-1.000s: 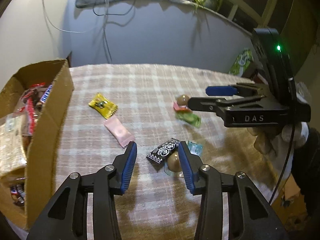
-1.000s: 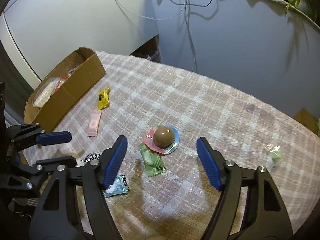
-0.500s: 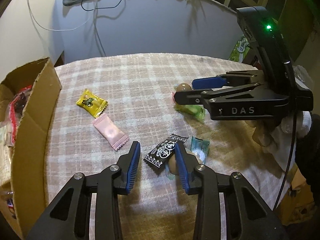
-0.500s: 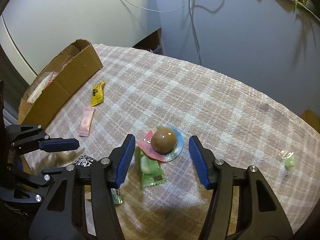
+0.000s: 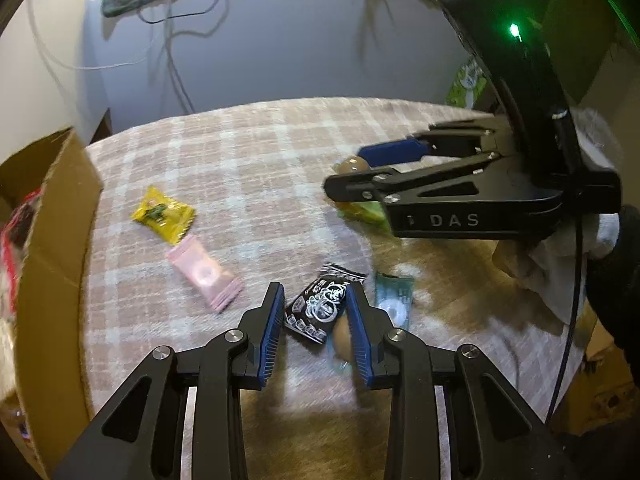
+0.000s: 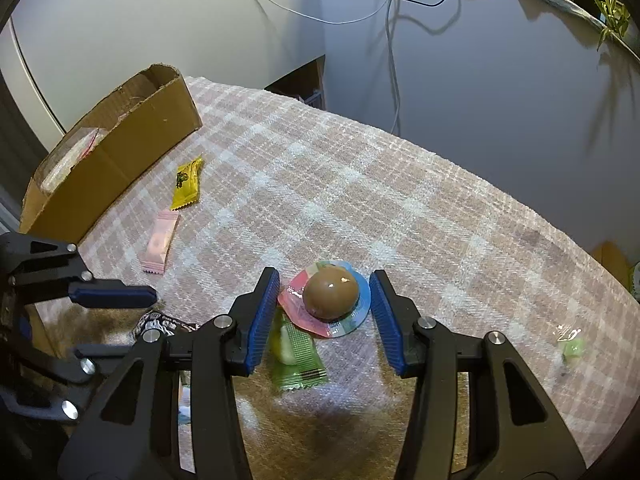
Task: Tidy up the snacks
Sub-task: 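Grasp the black-and-white candy with the left tool while the right tool grasps the chocolate ball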
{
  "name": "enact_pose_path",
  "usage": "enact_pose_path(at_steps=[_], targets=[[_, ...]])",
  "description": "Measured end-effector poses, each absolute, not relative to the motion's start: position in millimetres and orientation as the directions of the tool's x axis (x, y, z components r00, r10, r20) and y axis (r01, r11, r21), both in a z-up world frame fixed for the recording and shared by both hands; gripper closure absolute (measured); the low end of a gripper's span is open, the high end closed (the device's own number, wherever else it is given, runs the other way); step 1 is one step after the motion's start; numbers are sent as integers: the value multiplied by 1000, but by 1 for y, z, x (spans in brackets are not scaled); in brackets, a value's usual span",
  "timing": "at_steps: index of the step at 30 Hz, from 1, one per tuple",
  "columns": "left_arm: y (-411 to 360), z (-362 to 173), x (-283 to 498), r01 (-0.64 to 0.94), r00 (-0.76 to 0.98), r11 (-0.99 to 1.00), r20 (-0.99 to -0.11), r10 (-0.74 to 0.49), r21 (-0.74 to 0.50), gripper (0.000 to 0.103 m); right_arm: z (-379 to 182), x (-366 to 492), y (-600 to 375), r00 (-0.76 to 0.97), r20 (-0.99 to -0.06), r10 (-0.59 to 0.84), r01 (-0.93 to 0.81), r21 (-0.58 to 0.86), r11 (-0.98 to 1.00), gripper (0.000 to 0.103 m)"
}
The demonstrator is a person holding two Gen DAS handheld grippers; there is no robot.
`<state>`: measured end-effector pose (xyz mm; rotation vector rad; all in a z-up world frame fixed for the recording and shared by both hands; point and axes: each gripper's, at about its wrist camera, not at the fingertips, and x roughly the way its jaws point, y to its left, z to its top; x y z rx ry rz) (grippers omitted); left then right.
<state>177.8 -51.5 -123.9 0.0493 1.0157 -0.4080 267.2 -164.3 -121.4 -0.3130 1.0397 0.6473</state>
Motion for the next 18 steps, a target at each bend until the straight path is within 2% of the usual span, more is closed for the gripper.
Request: enact_pose_path(at_steps=[12, 18], targets=[[-55, -131, 178, 361, 464, 926, -840, -283, -113, 72, -121, 265, -169, 348, -872, 343, -639, 48, 768, 54], [-60, -130, 172, 357, 475, 929, -837, -273, -100, 76, -118, 260, -170, 345, -868, 356, -645, 57, 762, 60]])
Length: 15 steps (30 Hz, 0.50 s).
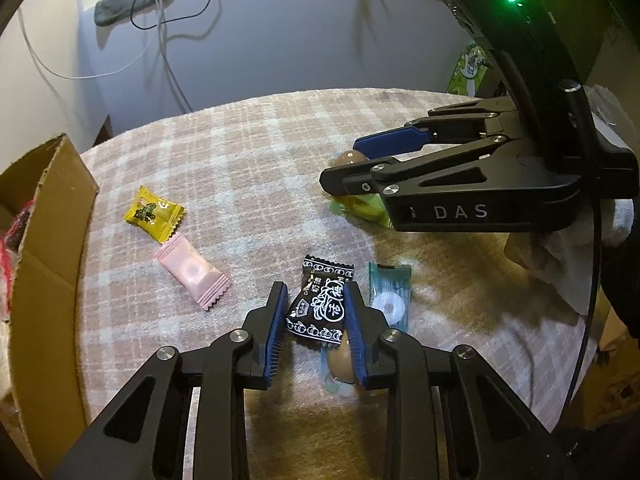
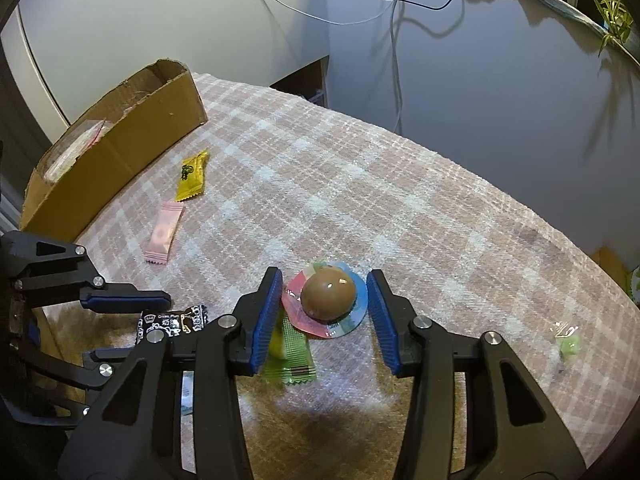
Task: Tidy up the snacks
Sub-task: 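Grasp the black-and-white candy with the left tool while the right tool grasps the chocolate ball, then carry both candies over the cardboard box and open both tools to drop them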
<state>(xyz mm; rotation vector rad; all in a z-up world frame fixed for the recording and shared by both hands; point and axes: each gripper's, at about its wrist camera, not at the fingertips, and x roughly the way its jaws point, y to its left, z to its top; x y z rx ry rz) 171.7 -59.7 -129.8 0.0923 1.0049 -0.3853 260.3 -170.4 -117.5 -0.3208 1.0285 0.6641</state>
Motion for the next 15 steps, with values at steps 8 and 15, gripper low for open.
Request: enact_pose_path(at_steps=[8, 15], targets=[[-61, -129, 167, 366, 482, 926, -831, -276, -95, 78, -117, 261, -172, 319, -877, 358, -646, 75, 760, 69], [-60, -129, 168, 372, 487, 924, -829, -274, -87, 78, -118, 259, -179, 321, -866, 383, -634, 104, 766, 70]])
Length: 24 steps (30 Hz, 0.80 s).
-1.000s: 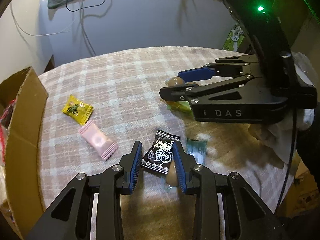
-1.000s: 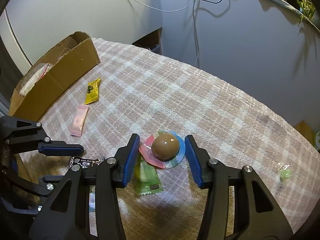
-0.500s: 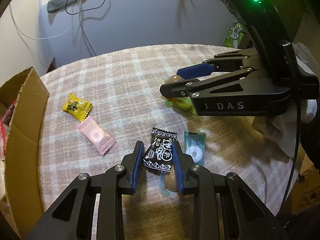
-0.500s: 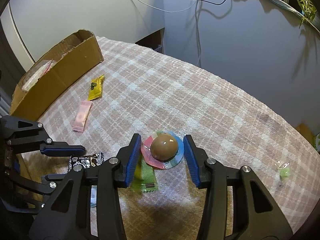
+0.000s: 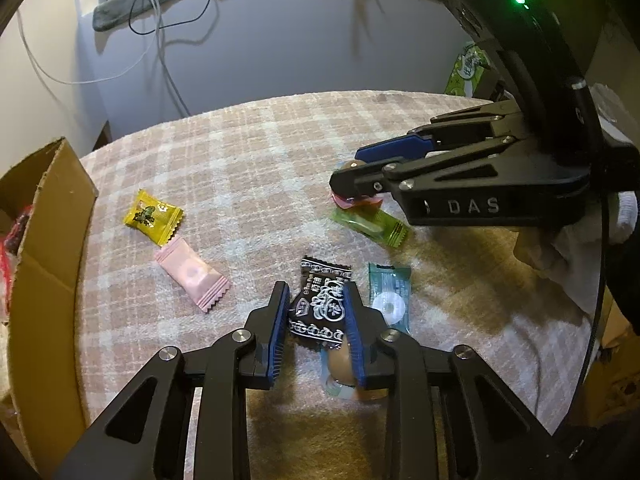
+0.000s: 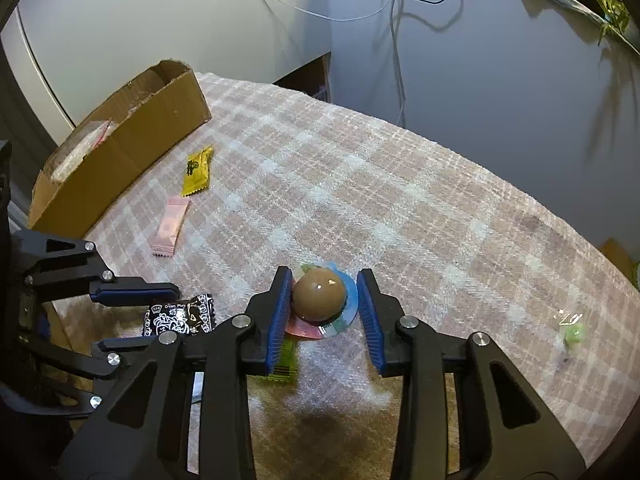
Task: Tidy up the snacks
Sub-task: 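Carry both candies over the cardboard box and open both tools to drop them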
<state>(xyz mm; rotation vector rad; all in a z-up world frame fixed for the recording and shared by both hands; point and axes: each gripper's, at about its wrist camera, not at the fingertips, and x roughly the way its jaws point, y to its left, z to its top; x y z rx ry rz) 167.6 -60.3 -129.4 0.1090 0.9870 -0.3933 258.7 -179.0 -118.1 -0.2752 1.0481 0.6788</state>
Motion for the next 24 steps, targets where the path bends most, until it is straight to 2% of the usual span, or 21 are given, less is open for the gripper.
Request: enact_pose_path(at_steps=[11, 24], targets=[[-56, -107, 156, 337, 545, 936, -789, -284, -104, 79, -97, 253, -189, 370, -832, 414, -618, 112, 778, 70], [4, -66, 134, 230, 656, 963, -708, -261, -141, 79, -49, 235, -153, 410, -783, 468, -659, 100, 745, 70]])
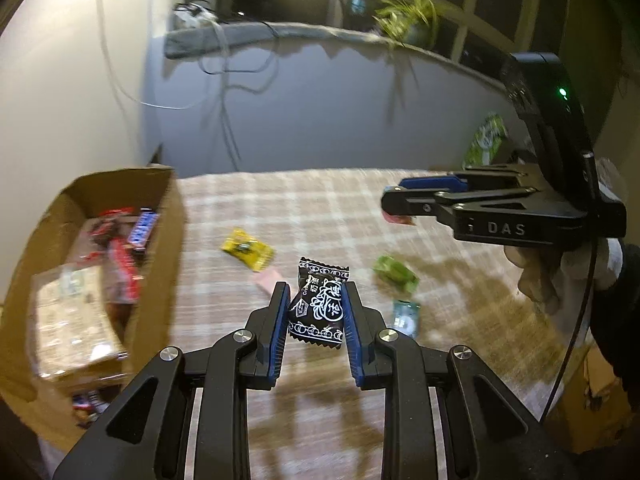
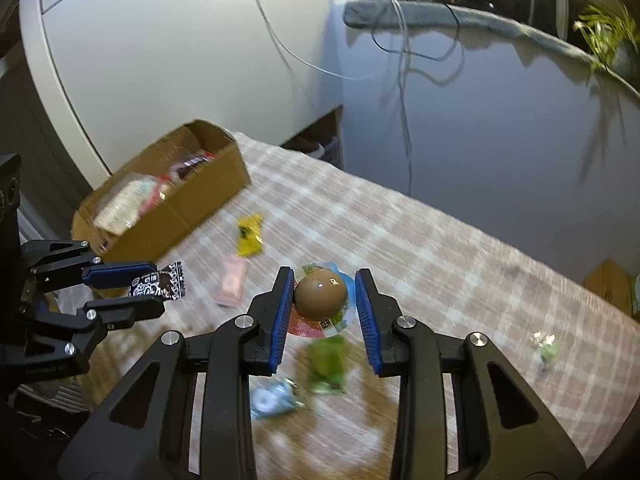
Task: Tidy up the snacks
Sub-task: 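Carry both candies over the cardboard box and open both tools to drop them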
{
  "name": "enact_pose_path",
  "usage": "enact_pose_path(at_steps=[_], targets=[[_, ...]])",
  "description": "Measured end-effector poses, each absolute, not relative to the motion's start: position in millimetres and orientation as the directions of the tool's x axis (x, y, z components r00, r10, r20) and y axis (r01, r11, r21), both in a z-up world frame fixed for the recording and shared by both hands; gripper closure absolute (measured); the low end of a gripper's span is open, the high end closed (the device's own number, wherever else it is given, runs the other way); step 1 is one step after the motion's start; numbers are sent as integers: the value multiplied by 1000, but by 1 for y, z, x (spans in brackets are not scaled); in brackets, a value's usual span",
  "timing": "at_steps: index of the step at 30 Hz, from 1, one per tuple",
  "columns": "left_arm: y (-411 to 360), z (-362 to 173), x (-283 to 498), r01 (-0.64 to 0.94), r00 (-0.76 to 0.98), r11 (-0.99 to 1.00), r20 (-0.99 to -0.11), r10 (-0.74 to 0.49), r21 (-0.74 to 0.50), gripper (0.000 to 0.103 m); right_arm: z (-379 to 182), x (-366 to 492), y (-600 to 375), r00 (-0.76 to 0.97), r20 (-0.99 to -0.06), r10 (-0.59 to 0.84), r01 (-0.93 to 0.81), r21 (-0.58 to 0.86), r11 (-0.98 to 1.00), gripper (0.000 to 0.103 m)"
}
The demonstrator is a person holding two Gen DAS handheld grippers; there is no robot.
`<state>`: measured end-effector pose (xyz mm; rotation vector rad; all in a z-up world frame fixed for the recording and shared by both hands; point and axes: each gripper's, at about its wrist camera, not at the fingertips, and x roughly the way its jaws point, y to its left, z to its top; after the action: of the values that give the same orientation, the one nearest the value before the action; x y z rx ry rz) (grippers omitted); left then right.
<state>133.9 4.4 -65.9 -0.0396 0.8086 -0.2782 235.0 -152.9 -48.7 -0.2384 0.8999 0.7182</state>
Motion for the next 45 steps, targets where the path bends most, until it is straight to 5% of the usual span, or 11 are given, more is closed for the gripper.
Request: enact_pose_path(at_steps=[23, 41, 45], targets=[[159, -45, 83, -90, 768, 985, -641, -25, -147, 79, -28, 221, 9, 319, -757, 571, -795, 114, 596, 70], [196, -62, 81, -162, 748, 975, -663, 23, -149, 78, -59, 235, 73, 260, -793, 550, -805, 136, 577, 69], [195, -63, 83, -162, 749, 976, -662, 24, -148, 75, -59, 235, 75, 273, -793, 544, -804, 122, 581, 62]])
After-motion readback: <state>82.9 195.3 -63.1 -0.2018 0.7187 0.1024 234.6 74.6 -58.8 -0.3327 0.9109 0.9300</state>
